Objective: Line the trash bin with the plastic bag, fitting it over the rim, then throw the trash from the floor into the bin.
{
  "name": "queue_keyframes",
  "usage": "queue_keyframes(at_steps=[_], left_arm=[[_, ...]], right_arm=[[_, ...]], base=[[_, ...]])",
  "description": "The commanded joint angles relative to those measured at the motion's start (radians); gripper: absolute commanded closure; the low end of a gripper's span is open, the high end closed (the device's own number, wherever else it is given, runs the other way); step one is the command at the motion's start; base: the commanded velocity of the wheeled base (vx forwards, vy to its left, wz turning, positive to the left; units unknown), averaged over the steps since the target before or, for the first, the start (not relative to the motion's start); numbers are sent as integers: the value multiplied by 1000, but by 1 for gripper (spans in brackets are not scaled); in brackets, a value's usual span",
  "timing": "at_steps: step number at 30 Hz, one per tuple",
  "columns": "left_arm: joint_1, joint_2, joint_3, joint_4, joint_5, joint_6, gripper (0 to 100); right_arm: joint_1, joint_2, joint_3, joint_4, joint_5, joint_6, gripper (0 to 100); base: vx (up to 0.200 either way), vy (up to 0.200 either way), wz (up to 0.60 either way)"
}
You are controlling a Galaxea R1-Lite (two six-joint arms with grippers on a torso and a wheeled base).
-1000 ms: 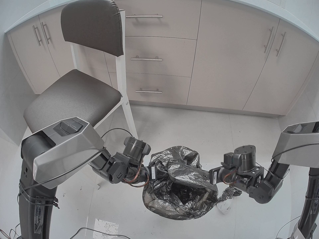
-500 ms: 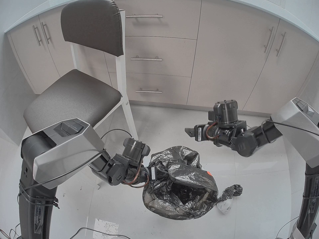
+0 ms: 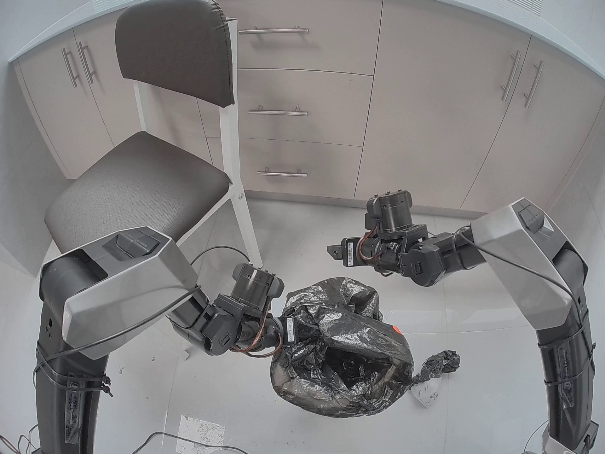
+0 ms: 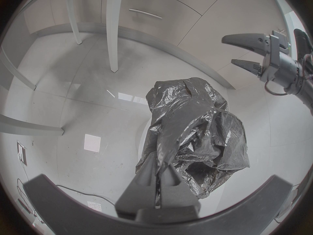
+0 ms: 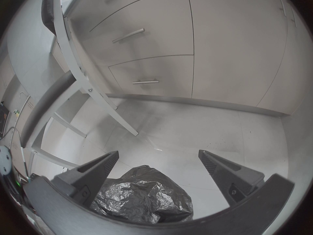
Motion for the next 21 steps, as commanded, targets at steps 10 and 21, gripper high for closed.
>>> queue_keyframes(at_steps=[10, 21], left_arm=[[0, 1, 1, -1, 1, -1, 100], [0, 1, 1, -1, 4, -1, 100]], right_arm=[[22, 76, 6, -5, 2, 31, 0], [36, 114, 15, -8, 3, 33, 0]], base=[[0, 0, 0], [0, 0, 0]])
